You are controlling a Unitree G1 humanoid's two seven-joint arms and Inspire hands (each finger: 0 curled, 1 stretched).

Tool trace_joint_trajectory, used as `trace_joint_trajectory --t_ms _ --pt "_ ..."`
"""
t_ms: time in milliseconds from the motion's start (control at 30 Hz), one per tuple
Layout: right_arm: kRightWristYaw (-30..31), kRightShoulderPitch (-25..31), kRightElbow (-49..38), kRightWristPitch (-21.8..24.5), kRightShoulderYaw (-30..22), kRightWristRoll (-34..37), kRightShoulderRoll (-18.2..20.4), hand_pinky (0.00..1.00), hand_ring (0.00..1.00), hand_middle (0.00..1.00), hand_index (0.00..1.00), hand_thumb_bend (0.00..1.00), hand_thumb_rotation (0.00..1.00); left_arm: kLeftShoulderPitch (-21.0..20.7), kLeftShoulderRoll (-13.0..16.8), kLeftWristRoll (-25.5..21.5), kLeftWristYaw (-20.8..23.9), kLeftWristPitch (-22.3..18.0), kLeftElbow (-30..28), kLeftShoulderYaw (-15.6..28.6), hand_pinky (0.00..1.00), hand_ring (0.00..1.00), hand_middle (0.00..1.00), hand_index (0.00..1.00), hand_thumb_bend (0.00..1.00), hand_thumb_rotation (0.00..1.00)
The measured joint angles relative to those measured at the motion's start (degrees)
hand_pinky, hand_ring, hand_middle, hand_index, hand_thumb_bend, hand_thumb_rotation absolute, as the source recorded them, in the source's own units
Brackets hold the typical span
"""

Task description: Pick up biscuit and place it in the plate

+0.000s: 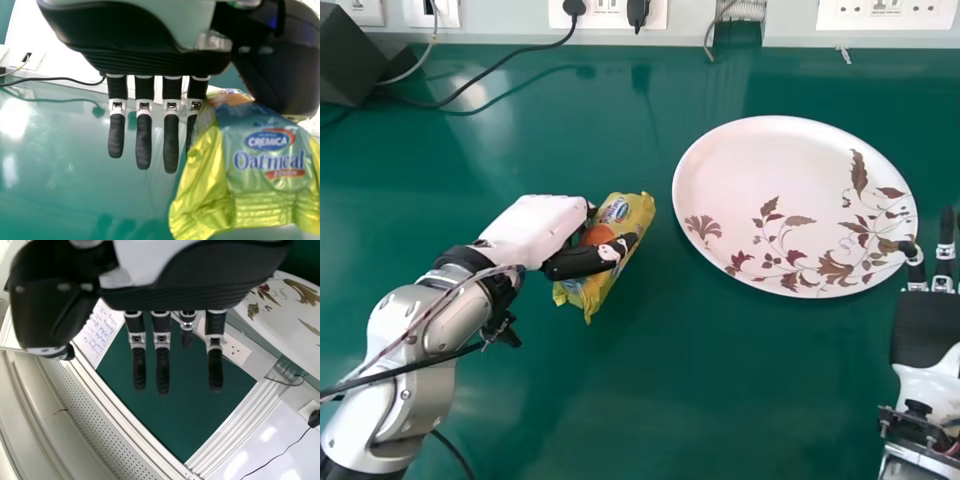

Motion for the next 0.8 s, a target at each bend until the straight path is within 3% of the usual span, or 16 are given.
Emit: trace_joint_trajectory --t_ms 800 --pt "1.1 0.0 0.4 -0.9 0.0 -1.3 0.0 0.35 0.48 0.56 0.62 0.76 0.04 -5.1 0.2 -4.0 -0.5 -1.7 -1.9 3.4 0.41 0.43 0.47 0.50 0.50 0.00"
